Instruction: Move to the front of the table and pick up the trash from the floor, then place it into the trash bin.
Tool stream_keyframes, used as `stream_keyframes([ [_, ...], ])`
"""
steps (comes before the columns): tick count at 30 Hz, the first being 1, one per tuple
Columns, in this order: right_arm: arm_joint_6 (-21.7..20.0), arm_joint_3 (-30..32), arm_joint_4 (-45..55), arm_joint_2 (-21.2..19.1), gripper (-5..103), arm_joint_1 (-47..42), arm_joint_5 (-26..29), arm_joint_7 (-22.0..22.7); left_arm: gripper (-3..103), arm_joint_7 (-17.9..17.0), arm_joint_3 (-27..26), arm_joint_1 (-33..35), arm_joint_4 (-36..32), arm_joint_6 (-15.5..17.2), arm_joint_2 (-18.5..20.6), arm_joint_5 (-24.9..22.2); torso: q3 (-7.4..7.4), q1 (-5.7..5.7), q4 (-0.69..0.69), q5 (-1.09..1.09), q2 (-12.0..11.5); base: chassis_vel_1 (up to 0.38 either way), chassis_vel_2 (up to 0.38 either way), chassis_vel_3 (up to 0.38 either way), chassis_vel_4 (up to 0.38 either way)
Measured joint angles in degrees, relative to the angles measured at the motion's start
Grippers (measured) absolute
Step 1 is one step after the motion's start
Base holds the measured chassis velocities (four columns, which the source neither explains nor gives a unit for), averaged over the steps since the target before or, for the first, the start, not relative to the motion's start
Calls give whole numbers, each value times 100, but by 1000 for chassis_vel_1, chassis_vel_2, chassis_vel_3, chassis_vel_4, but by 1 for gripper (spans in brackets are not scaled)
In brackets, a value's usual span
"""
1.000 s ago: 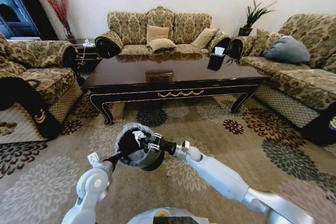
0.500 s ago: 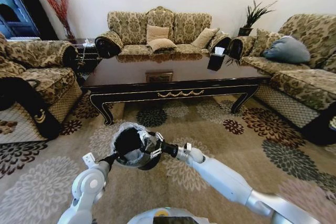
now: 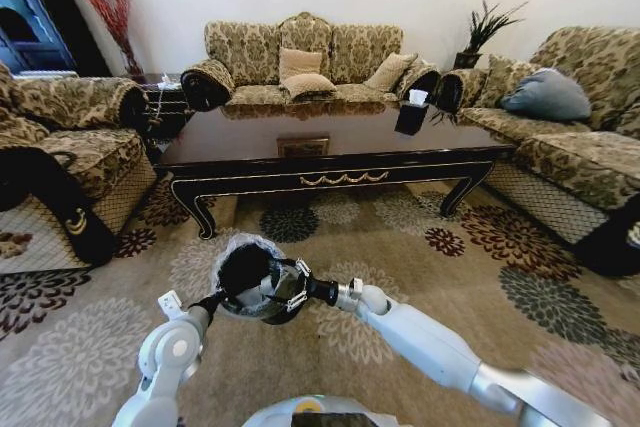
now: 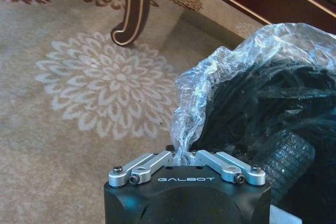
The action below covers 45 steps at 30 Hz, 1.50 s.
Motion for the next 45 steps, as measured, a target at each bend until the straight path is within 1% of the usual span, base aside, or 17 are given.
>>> stream_keyframes([
  [3, -29, 251, 0, 72, 100, -7, 49, 342, 2, 63, -233, -20, 150, -50, 98, 4, 0, 0, 0, 0, 0, 0, 0, 0, 0],
  [4, -29, 251, 0, 72, 100, -7, 49, 342, 2, 63, -233, -20, 150, -50, 98, 4, 0, 0, 0, 0, 0, 0, 0, 0, 0],
  [6, -79, 411, -10, 144, 100, -38, 103, 702, 2, 67, -382, -9, 236, -98, 219, -1, 0, 0, 0, -1, 0, 0, 0, 0, 0],
  [7, -145, 526, -27, 200, 100, -76, 76, 1160, 2, 50, -475, 33, 292, -139, 304, 8, 0, 0, 1, 0, 0, 0, 0, 0, 0],
  [8, -183, 568, -36, 217, 100, -94, 35, 1366, 2, 29, -510, 60, 309, -158, 337, 24, 0, 0, 1, -1, 0, 0, 0, 0, 0],
  [9, -183, 568, -36, 217, 100, -94, 35, 1366, 2, 29, -510, 60, 309, -158, 337, 24, 0, 0, 1, -1, 0, 0, 0, 0, 0],
  [11, -328, 730, -88, 288, 100, -162, -127, 2132, 2, -123, -609, 161, 327, -198, 418, 77, 0, 0, 1, 0, 0, 0, 0, 0, 0],
  [13, -476, 845, -138, 344, 100, -213, -338, 2724, 2, -266, -673, 245, 323, -213, 469, 79, 0, 0, 1, -2, 0, 0, 0, 0, 0],
  [14, -476, 845, -138, 344, 100, -213, -338, 2724, 2, -266, -673, 245, 323, -213, 469, 79, 0, 0, 1, -2, 0, 0, 0, 0, 0],
  [18, -667, 1015, -231, 431, 100, -269, -700, 3491, 2, -432, -750, 368, 302, -229, 538, 48, 0, 0, 1, 0, 0, 0, 0, 0, 0],
  [19, -667, 1015, -231, 431, 100, -269, -700, 3491, 2, -432, -750, 368, 302, -229, 538, 48, 0, 0, 1, 0, 0, 0, 0, 0, 0],
  [21, -915, 1170, -296, 467, 100, -344, -887, 4285, 2, -696, -820, 455, 342, -202, 610, -34, 0, 0, 1, -1, 0, 0, 0, 0, 0],
  [23, -981, 1247, -363, 489, 100, -396, -922, 4494, 2, -777, -844, 450, 422, -188, 648, -53, 0, 0, 1, 0, 0, 0, 0, 0, 0],
  [28, -1058, 1420, -483, 511, 100, -572, -934, 4675, 2, -825, -843, 385, 671, -173, 676, -66, 0, 0, -1, 0, 0, 0, 0, 0, 0],
  [33, -1076, 1544, -515, 453, 100, -739, -911, 4692, 2, -869, -779, 298, 858, -173, 636, -163, 0, 0, 0, 0, 0, 0, 0, 0, 0],
  [43, -1106, 1601, -515, 408, 100, -836, -912, 4663, 0, -904, -701, 227, 894, -166, 601, -362, 0, 0, 1, 0, 0, 0, 0, 0, 0],
  [45, -1106, 1603, -512, 418, 100, -855, -913, 4659, 10, -810, -716, 213, 883, -244, 611, -362, 0, 0, 0, 2, 1, 0, 0, 0, 0],
])
